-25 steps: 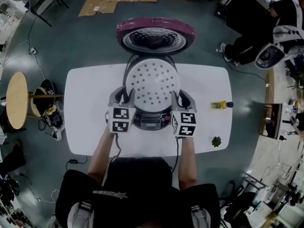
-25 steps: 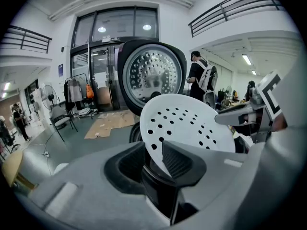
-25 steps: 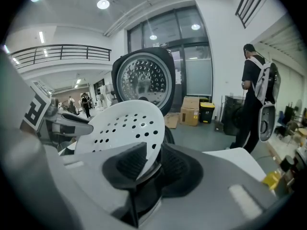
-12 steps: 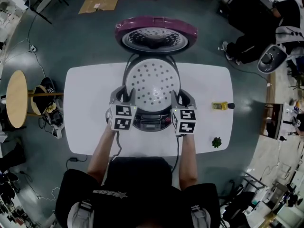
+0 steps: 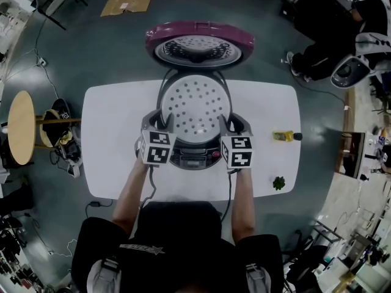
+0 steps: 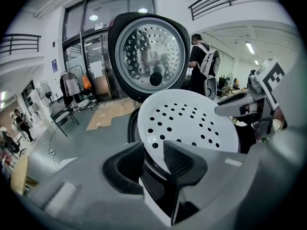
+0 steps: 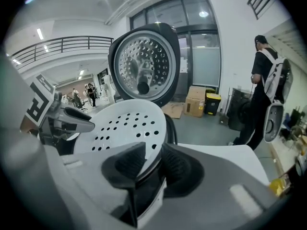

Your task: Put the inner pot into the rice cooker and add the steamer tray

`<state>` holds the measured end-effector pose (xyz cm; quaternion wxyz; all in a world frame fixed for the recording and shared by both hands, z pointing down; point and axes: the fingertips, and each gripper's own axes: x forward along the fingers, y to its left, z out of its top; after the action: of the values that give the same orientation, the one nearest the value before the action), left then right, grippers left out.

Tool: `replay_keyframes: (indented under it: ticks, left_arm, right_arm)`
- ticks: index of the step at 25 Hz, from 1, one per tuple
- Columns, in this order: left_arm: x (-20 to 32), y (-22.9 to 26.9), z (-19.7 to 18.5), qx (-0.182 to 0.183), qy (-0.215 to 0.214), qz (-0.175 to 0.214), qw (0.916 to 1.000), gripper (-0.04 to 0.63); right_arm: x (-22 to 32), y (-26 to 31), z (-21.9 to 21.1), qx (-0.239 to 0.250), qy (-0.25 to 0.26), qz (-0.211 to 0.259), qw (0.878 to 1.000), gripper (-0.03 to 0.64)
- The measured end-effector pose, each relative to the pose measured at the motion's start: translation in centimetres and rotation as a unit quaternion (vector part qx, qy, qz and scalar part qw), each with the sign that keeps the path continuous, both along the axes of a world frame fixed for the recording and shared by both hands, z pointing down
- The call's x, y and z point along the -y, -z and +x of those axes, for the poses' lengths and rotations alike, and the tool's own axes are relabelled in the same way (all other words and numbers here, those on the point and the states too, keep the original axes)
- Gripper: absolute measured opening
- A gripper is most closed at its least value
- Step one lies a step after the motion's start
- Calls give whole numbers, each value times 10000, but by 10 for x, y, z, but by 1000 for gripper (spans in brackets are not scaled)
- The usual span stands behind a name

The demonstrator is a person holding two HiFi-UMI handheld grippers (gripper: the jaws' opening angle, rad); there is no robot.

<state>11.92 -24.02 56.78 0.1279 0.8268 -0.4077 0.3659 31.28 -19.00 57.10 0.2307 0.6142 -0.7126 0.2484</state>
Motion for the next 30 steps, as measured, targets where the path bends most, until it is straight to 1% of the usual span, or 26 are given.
replay_keyframes:
  ticks: [6,9,12,14,15,16,17,19,22,26,30]
  left_arm:
    - [-3,-2,-1,37,-51,-44,10000,138]
    - [0,-2,1,-13,-62,-54,10000,138]
    - [3,0,2,-91,-33,-43,9999,138]
    - [4,1,1,-149,2,-18,9999,141]
    - [3,2,1,-167,0,16,9999,157]
    - [3,3,2,-182,-24,66,9998,213]
    - [2,5,3,-199,-62,119,9997,233]
    - [-1,9,6,-255,-119,176,9994,240]
    - [-5,13,9,-369,-142,218,9990,253]
    - [-12,20,10,-445,-193,223,9986,255]
    - [-16,29,9,-493,-241,366,9978,255]
  right_arm:
    - [-2,-3,-1,34,29,-29,10000,114]
    - [1,-2,2,60,9,-33,10000,114]
    - [2,0,5,47,-56,48,10000,129]
    - [1,2,7,109,-125,136,9998,156]
    - [1,3,7,176,-153,177,9996,179]
    - [1,5,7,249,-174,214,9993,189]
    - [0,6,7,308,-192,247,9990,190]
    - [-1,9,6,348,-228,296,9987,204]
    - [-4,13,4,337,-249,343,9985,204]
    - [-7,21,2,300,-250,417,9984,204]
    - [-12,28,-1,256,-246,478,9982,204]
